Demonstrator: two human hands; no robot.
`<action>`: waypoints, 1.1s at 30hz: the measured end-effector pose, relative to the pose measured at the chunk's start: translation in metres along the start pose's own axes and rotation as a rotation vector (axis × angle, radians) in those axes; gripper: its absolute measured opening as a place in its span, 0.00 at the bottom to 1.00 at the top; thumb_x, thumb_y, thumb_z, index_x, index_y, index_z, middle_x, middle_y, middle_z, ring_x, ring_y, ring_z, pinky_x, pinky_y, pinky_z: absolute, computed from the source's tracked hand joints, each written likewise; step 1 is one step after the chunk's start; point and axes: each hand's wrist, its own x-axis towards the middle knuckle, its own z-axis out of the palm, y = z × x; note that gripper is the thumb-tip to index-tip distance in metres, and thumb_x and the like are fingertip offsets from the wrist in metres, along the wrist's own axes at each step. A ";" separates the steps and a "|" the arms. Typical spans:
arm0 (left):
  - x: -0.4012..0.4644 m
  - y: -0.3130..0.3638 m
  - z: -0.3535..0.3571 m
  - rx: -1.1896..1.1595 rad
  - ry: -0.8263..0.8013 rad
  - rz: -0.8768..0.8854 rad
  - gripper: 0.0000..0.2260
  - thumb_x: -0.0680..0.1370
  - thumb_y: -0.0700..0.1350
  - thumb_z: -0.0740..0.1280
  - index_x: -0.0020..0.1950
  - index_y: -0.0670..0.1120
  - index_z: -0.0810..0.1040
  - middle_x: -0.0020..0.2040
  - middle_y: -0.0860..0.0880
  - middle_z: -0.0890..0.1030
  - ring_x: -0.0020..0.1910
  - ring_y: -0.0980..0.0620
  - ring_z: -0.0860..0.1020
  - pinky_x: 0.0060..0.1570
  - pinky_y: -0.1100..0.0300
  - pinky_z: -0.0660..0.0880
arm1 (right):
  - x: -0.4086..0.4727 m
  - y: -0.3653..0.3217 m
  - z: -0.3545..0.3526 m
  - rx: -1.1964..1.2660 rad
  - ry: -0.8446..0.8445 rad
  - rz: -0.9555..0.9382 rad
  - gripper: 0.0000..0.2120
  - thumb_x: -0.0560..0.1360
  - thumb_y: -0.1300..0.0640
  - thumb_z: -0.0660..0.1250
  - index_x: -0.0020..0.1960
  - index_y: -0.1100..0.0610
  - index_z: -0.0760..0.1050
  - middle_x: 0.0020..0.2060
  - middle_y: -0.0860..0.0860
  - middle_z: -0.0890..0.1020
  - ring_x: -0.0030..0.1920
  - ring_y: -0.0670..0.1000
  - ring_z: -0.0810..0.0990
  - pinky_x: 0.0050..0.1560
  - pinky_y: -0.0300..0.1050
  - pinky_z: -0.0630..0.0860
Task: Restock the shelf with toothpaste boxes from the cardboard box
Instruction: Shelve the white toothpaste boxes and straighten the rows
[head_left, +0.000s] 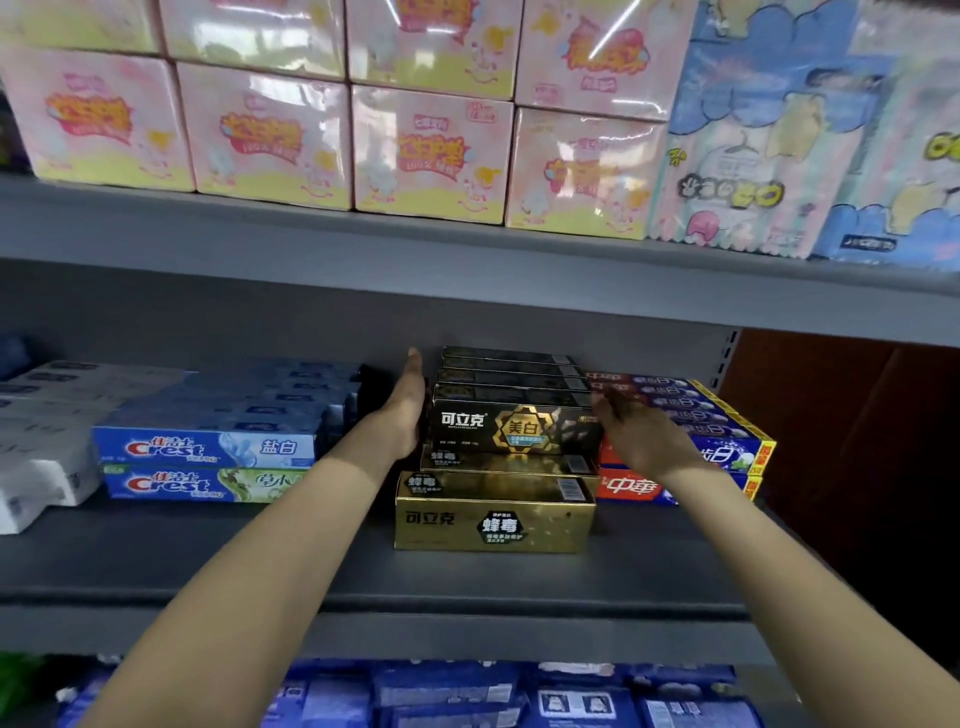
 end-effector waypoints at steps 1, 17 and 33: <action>-0.005 0.002 0.000 -0.007 -0.004 0.019 0.37 0.76 0.69 0.49 0.75 0.44 0.62 0.66 0.38 0.73 0.63 0.40 0.74 0.65 0.46 0.69 | 0.002 0.000 0.002 0.008 0.002 -0.050 0.22 0.82 0.51 0.46 0.73 0.58 0.61 0.72 0.58 0.65 0.69 0.60 0.67 0.67 0.53 0.65; -0.033 -0.051 -0.027 0.072 -0.077 -0.030 0.37 0.75 0.71 0.46 0.72 0.47 0.67 0.62 0.42 0.77 0.55 0.47 0.78 0.48 0.53 0.76 | -0.013 -0.038 0.032 0.032 0.082 -0.231 0.29 0.81 0.43 0.46 0.77 0.56 0.52 0.77 0.51 0.52 0.77 0.49 0.46 0.75 0.45 0.42; -0.039 -0.050 -0.024 0.104 -0.087 0.015 0.41 0.71 0.75 0.42 0.70 0.49 0.69 0.65 0.42 0.76 0.63 0.44 0.75 0.67 0.46 0.67 | -0.016 -0.043 0.017 -0.097 0.029 -0.233 0.27 0.81 0.43 0.45 0.76 0.52 0.53 0.76 0.51 0.56 0.76 0.55 0.53 0.74 0.49 0.52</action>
